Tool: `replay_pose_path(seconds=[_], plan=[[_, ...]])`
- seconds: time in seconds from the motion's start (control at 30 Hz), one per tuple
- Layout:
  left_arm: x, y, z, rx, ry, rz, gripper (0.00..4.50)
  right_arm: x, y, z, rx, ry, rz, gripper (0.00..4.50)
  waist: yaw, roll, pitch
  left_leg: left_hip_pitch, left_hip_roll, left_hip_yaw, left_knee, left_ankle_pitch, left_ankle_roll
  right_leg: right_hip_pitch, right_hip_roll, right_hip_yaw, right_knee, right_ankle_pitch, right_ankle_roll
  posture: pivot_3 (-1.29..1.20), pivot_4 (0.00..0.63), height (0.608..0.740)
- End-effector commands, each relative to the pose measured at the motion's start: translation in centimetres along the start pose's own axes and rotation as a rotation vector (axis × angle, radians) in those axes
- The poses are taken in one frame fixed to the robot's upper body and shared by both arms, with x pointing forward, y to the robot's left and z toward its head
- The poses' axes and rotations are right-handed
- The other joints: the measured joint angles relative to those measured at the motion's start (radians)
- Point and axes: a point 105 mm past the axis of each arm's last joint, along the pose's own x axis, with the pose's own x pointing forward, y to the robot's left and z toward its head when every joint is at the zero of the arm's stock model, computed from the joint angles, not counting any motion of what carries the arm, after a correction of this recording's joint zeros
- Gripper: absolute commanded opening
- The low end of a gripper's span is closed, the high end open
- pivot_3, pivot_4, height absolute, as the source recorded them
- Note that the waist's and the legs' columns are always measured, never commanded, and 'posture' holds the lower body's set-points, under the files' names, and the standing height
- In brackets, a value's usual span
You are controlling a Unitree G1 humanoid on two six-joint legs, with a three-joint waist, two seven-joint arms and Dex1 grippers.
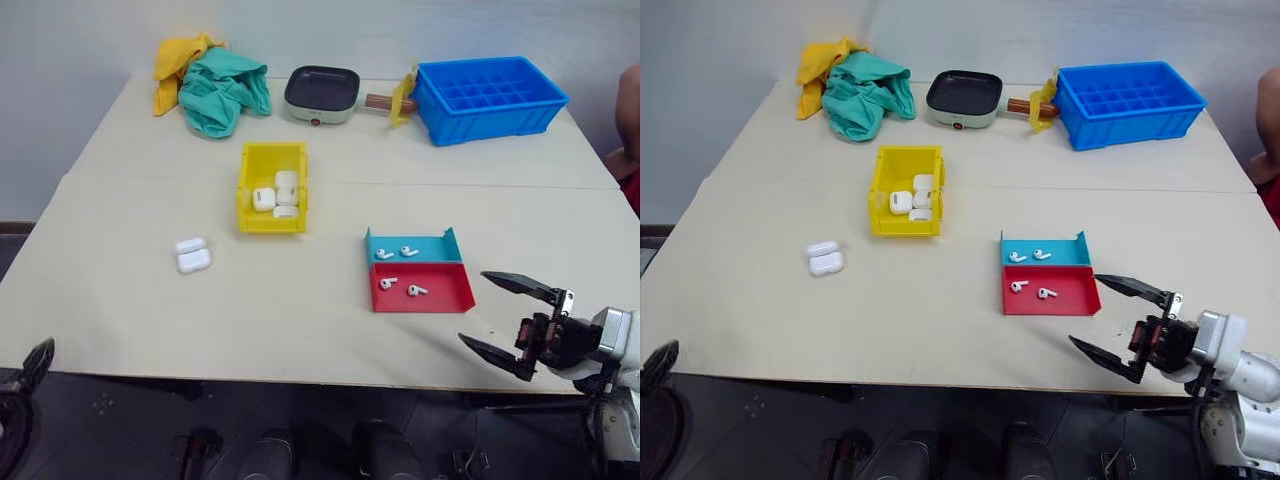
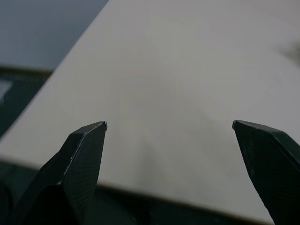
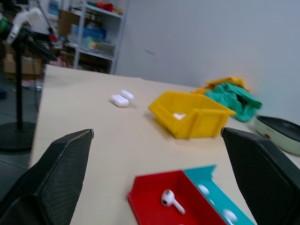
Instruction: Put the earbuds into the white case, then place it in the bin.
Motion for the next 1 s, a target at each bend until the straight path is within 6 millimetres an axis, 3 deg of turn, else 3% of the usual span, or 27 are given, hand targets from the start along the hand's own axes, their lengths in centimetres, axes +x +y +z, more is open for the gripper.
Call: replay_pose_path(seconds=[0.03, 0.17, 0.3, 0.37, 0.5, 0.73, 1.0], plan=[[-0.8, -2.1, 1.5, -0.015, 0.025, -0.035, 4.50, 0.4, 0.1, 0.3, -0.080, -0.037, 0.079, 4.47, 0.007, 0.000, 0.000, 0.000, 0.000, 0.000, 0.001, 0.000, 0.000, 0.000, 0.000, 0.000, 0.000, 0.000, 0.000, 0.00, 0.150, 0.740], [0.0, -5.1, 2.7, -0.040, 0.082, -0.125, 4.50, 0.0, 0.0, -0.7, -0.079, -0.026, 0.111, 4.47, 0.024, 0.000, 0.000, 0.000, 0.000, -0.001, 0.003, 0.000, 0.000, 0.002, 0.000, 0.000, -0.001, 0.000, -0.001, 0.00, 0.150, 0.740], [2.8, -7.2, 5.1, -0.101, 0.060, -0.012, 4.50, -0.9, -0.9, -2.0, -0.058, 0.019, 0.100, 4.47, 0.024, 0.001, -0.001, 0.001, -0.001, -0.002, 0.003, 0.000, 0.000, 0.002, 0.000, 0.000, 0.001, 0.000, -0.001, 0.00, 0.150, 0.740], [3.7, -9.1, 6.1, -0.139, 0.041, -0.038, 4.50, -1.2, -1.1, -2.4, -0.049, 0.031, 0.094, 4.47, 0.020, 0.001, -0.001, 0.000, -0.001, -0.002, 0.004, 0.000, 0.000, 0.000, 0.000, 0.001, 0.004, 0.000, -0.001, 0.00, 0.150, 0.740], [6.1, -15.1, 6.9, -0.110, 0.042, -0.077, 4.50, -2.3, -1.4, -3.2, -0.012, 0.067, 0.069, 4.47, 0.019, 0.002, 0.000, 0.000, -0.001, -0.001, 0.006, 0.000, -0.001, -0.003, 0.000, 0.001, 0.010, 0.000, 0.000, 0.00, 0.150, 0.740], [9.0, -18.9, 6.4, -0.074, 0.091, 0.006, 4.50, -4.2, -1.0, -3.9, 0.014, 0.098, 0.027, 4.47, 0.013, 0.001, -0.001, 0.000, -0.001, 0.000, 0.011, -0.001, -0.003, -0.003, 0.003, 0.003, 0.014, 0.000, 0.000, 0.00, 0.150, 0.740], [11.9, -20.8, 5.1, -0.033, 0.138, 0.048, 4.50, -5.0, 0.3, -4.0, 0.015, 0.101, 0.011, 4.47, 0.020, 0.002, -0.001, 0.000, 0.000, 0.000, 0.014, -0.002, -0.004, -0.003, 0.006, 0.005, 0.015, 0.000, 0.000, 0.00, 0.150, 0.740]])
